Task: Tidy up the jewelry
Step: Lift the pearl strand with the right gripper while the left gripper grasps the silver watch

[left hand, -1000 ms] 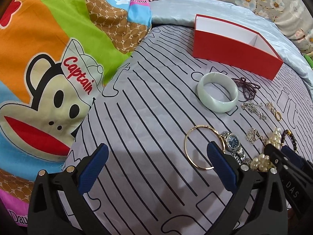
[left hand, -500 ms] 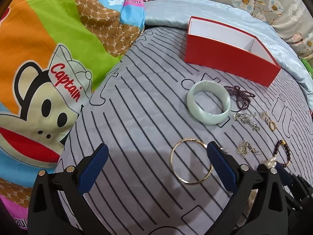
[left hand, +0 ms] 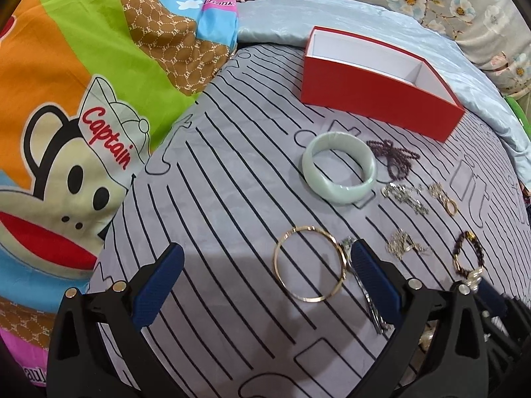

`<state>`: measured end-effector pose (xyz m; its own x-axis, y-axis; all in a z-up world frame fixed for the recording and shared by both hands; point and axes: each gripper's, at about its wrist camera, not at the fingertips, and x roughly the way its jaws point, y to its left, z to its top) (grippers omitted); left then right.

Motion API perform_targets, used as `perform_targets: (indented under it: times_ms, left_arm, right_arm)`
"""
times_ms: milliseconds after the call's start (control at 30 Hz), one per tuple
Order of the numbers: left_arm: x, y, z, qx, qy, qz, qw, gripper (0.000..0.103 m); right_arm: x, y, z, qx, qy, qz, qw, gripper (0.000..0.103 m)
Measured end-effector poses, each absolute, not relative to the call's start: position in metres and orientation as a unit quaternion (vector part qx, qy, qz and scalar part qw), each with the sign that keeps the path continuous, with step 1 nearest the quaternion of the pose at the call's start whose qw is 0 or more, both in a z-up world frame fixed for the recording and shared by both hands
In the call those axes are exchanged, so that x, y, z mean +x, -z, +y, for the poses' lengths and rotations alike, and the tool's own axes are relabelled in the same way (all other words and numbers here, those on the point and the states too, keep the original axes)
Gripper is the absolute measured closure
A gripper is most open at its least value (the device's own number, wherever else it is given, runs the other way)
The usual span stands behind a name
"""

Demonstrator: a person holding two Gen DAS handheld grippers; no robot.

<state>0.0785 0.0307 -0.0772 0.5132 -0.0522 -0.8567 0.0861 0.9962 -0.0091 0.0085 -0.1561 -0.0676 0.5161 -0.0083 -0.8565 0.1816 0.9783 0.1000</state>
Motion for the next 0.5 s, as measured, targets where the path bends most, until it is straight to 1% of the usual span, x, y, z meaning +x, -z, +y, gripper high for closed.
perform_targets:
  times_ms: [300,333,367,500]
  left_arm:
    - [0.056,0.081,0.019,0.011,0.063,0.507,0.859,0.006]
    - [0.053,0.080,0.015,0.013,0.068,0.507,0.859,0.007]
    - [0.050,0.079,0.009,0.013,0.079,0.507,0.858,0.011]
    - [0.045,0.084,-0.009,0.016,0.097,0.514,0.852,0.021]
  right_arm:
    - [-0.015,0.057,-0.179,0.090,0.080,0.483,0.867,0.074]
    - [-0.017,0.056,-0.181,0.092,0.082,0.483,0.867,0.074]
    - [-0.019,0.056,-0.185,0.094,0.084,0.482,0.867,0.074]
    - [-0.023,0.056,-0.191,0.098,0.089,0.481,0.867,0.074]
